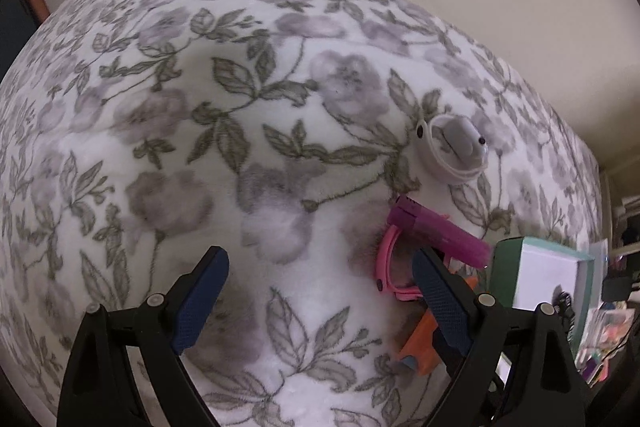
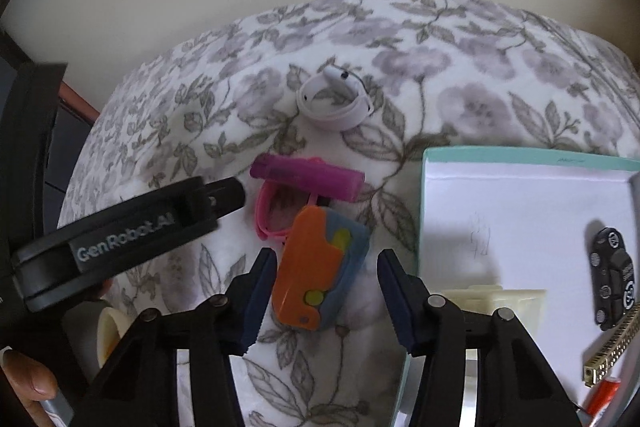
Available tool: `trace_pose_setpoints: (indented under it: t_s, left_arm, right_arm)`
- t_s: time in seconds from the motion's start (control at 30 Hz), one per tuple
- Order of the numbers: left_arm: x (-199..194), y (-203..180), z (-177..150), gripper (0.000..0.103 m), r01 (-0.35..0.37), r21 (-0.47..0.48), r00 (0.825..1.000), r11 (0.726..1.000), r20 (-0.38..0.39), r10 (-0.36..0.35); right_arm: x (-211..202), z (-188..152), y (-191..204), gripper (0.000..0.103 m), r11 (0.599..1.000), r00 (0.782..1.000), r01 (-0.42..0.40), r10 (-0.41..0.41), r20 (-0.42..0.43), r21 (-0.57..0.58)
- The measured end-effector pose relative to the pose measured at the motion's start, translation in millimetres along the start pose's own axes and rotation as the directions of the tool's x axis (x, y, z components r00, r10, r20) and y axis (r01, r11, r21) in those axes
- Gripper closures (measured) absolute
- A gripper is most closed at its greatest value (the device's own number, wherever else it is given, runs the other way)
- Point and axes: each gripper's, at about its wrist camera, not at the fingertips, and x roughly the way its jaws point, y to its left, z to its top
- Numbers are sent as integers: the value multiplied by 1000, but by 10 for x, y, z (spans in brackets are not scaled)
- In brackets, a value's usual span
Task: Organize rigid objects
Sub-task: 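Grasp orange-and-blue toy with right gripper while left gripper grasps pink watch band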
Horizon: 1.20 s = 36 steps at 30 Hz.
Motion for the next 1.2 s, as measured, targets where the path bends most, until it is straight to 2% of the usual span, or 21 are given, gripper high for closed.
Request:
trace_pose_setpoints:
  t_s: [0.23, 0.27, 0.3, 0.53, 0.6, 0.7, 0.83, 0.9, 0.93, 1.2]
  left_arm:
    - [97, -96, -74, 11, -29, 52, 1000, 998, -2, 29]
    - [107, -116, -88, 14, -39, 64, 999, 997, 0, 40]
    - [120, -127, -93, 22, -47, 71, 999, 996, 1, 47]
    - [199, -203, -131, 41, -30, 111, 1000, 993, -5, 31]
    - [187, -249, -154, 56, -18, 136, 1000, 991, 3, 18]
    - [199, -325, -162, 71, 12, 156, 1000, 988, 5, -13]
    - [219, -367, -165, 76, 18, 163, 1000, 986, 14, -21]
    - [233, -371, -163, 88, 46, 155, 999, 987, 5, -48]
    - [233, -364, -167, 91, 62, 152, 998, 986, -3, -63]
    - [208, -280, -172, 94, 74, 136, 997, 988, -47, -68]
  right_arm:
    - [35, -34, 71, 50, 1000, 1000, 0, -1, -20, -30]
    - [38, -36, 76, 50, 999, 1000, -3, 2, -24, -33]
    - [41, -36, 79, 50, 999, 1000, -3, 2, -26, -35]
    - [33, -33, 56, 50, 1000, 1000, 3, -4, -28, -31]
    - [17, -32, 36, 50, 1000, 1000, 1, -1, -26, -24]
    - [9, -32, 25, 51, 1000, 1000, -4, 3, -23, -21]
    - [9, -33, 28, 51, 1000, 1000, -4, 4, -23, -20]
    - [8, -33, 30, 51, 1000, 1000, -5, 5, -24, -20]
    - [8, -32, 32, 51, 1000, 1000, -5, 5, -24, -19]
    - [29, -36, 78, 51, 1000, 999, -15, 14, -41, -21]
